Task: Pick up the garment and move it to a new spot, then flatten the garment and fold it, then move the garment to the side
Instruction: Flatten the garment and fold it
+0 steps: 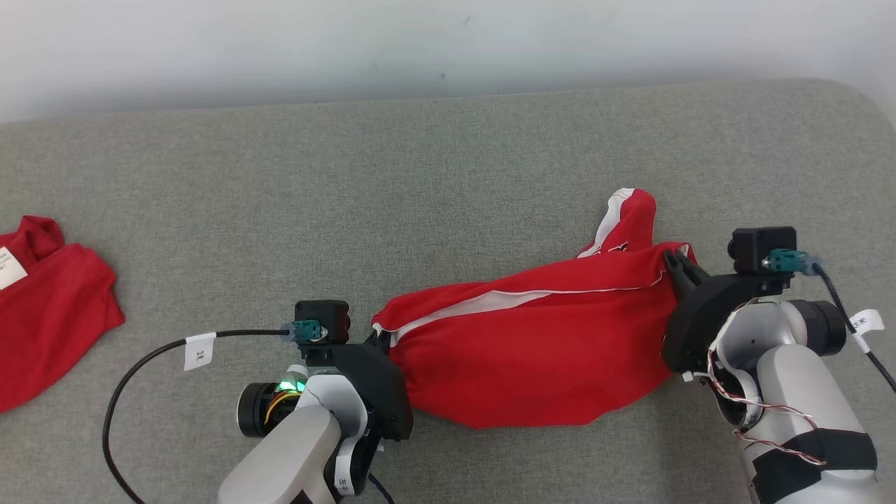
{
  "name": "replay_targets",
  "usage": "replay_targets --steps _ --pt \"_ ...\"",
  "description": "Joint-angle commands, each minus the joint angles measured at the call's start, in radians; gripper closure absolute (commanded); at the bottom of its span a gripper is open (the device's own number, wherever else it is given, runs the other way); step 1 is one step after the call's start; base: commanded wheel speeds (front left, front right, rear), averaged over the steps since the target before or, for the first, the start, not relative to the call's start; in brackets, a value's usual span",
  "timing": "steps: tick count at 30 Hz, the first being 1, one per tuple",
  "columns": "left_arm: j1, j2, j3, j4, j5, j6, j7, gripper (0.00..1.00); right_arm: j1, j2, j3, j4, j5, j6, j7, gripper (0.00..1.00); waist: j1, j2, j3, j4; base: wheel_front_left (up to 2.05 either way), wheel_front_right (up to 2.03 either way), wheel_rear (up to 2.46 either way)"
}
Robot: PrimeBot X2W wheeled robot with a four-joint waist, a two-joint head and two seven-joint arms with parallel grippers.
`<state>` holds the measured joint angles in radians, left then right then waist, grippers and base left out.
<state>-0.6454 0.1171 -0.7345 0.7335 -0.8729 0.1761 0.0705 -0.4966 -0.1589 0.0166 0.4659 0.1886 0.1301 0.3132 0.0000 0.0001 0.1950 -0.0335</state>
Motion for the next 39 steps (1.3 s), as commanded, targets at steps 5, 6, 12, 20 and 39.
replay_targets --steps 5,6,12,20,39 --pt "0.022 0.009 -0.003 -0.004 -0.012 -0.001 -0.014 1.00 0.078 0.008 -0.021 -0.172 0.170 0.001 0.075 1.00 0.0000 -0.0001 -0.030 0.004 0.00 0.00 0.00" --pt "0.027 0.010 -0.004 -0.006 -0.013 -0.001 -0.016 1.00 0.108 0.007 -0.035 -0.220 0.203 0.001 0.113 1.00 0.0000 -0.0001 -0.035 0.004 0.00 0.00 0.00" --pt "0.050 0.028 -0.012 -0.032 -0.004 0.001 -0.023 1.00 0.296 0.031 -0.132 -0.517 0.367 0.001 0.348 1.00 0.0000 -0.0001 -0.057 0.008 0.00 0.00 0.00" --pt "0.060 0.046 -0.025 -0.086 0.006 0.017 -0.002 1.00 0.205 0.103 -0.377 -0.586 0.334 0.001 0.399 1.00 0.0000 -0.0001 -0.047 0.018 0.00 0.00 0.00" --pt "0.020 0.023 -0.058 -0.117 0.019 0.020 0.009 1.00 -0.101 0.045 -0.212 0.019 -0.068 0.001 0.149 0.00 0.0000 -0.0001 -0.010 0.062 0.00 0.00 0.00"
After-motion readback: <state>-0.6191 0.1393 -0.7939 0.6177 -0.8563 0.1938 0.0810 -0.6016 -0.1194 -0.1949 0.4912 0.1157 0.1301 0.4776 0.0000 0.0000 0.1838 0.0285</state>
